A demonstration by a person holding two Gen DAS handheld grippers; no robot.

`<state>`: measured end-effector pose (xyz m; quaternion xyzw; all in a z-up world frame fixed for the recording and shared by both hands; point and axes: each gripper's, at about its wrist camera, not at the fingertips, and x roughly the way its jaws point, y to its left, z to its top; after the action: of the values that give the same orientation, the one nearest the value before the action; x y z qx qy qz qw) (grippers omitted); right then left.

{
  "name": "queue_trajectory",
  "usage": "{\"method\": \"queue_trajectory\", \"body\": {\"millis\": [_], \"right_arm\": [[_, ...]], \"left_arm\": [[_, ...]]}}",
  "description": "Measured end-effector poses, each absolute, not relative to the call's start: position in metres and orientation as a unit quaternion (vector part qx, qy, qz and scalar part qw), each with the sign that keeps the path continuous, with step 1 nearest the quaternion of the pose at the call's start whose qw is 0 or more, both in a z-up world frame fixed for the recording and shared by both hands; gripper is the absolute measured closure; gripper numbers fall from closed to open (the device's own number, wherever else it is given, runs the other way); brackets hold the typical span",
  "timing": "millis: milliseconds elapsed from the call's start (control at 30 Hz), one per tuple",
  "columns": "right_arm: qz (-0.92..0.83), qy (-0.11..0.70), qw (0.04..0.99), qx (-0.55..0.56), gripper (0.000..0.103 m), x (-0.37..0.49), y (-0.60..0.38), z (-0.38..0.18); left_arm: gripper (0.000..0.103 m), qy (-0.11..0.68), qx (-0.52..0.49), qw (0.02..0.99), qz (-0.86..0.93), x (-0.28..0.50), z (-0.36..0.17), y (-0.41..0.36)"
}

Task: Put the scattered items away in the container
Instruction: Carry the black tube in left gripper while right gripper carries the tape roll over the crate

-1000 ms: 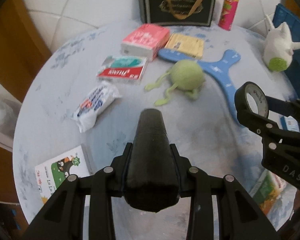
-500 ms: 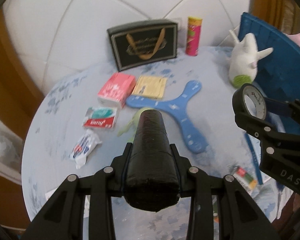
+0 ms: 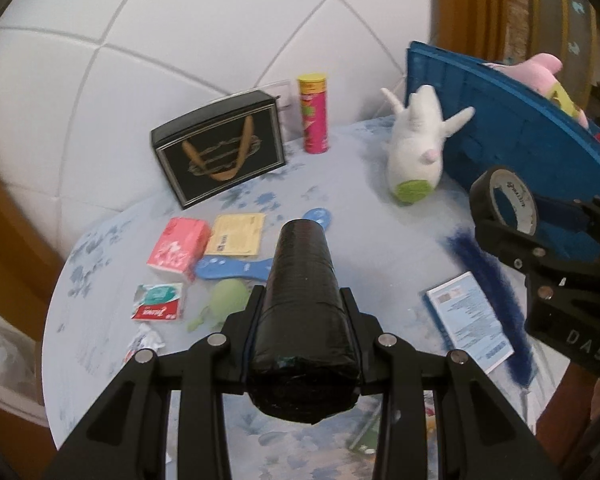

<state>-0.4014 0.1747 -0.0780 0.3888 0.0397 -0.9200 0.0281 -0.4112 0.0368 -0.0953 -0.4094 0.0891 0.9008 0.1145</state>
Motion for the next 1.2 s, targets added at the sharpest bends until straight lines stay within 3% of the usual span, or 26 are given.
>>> {"method": "queue_trajectory", "body": {"millis": [567, 900, 1200], "right_arm": [[-0.918, 0.025, 0.018, 0.395, 0.046, -0.433, 0.306, -0.048], [-0.939, -0.012, -0.009, 0.343, 0.046, -0.437, 0.377, 0.011], [-0.945, -0.041, -0.108, 0.307, 0.046, -0.403, 0.497, 0.048]], "left_arm": [[0.069, 0.099, -0.422, 0.125, 0.892, -0.456, -0.078, 0.178], [0.069, 0.110, -0.370, 0.153, 0.910, -0.475, 0.001, 0.235], [0.069, 0.134, -0.326, 0.245, 0.904, -0.468, 0.052, 0.364]]}}
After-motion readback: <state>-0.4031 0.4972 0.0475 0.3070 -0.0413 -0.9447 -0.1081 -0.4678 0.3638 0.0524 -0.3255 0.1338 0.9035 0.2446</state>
